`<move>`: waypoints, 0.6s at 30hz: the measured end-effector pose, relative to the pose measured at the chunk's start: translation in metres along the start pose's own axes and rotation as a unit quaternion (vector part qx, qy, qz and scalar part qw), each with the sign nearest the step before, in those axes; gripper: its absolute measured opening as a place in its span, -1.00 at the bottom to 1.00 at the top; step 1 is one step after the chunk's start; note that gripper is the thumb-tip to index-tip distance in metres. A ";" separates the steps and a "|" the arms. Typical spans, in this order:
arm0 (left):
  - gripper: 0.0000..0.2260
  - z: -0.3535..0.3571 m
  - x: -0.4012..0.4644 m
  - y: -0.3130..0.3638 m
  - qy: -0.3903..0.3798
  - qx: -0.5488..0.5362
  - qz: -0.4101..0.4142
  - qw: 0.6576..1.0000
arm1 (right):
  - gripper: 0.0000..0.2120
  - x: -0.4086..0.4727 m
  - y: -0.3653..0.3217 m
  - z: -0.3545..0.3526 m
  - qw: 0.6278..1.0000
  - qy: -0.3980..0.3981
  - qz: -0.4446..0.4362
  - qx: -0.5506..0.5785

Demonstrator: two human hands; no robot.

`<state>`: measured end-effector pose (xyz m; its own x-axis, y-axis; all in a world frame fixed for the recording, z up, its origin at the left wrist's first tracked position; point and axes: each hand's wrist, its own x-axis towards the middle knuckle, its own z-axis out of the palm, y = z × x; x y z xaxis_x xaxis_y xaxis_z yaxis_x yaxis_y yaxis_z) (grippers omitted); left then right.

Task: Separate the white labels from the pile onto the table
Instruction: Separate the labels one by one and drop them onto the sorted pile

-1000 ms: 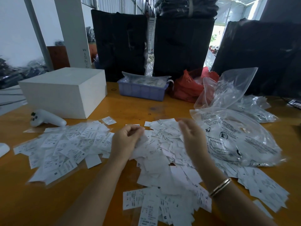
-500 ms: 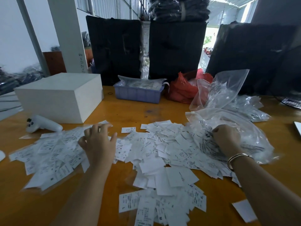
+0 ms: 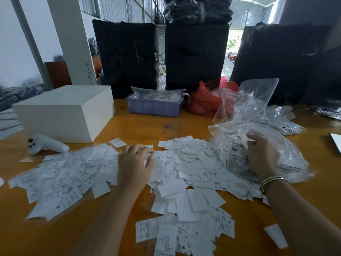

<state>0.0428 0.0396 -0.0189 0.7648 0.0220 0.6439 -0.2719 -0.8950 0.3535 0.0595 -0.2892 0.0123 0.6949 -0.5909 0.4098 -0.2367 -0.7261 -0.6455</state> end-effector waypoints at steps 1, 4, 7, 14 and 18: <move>-0.90 0.000 0.000 0.001 -0.002 -0.005 0.005 1.000 | -0.69 -0.001 -0.002 -0.002 1.000 0.018 -0.010 -0.001; -0.90 0.000 -0.001 0.006 -0.004 -0.026 0.024 0.999 | -0.74 -0.013 -0.019 -0.006 0.989 0.072 -0.117 0.044; -0.89 -0.001 -0.001 0.014 -0.018 -0.054 0.043 0.997 | -0.79 -0.037 -0.047 -0.004 0.960 0.034 -0.221 0.169; -0.61 -0.006 -0.006 0.024 -0.166 -0.263 -0.007 0.950 | -0.65 -0.105 -0.090 0.024 0.862 -0.282 -0.101 0.408; -0.66 -0.003 -0.006 0.030 -0.192 -0.299 -0.032 0.934 | -0.66 -0.116 -0.093 0.033 0.828 -0.323 -0.066 0.454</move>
<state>0.0283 0.0139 -0.0105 0.9127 -0.1974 0.3577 -0.4080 -0.4864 0.7726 0.0236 -0.1415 0.0034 0.9616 -0.0030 0.2743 0.2741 -0.0322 -0.9612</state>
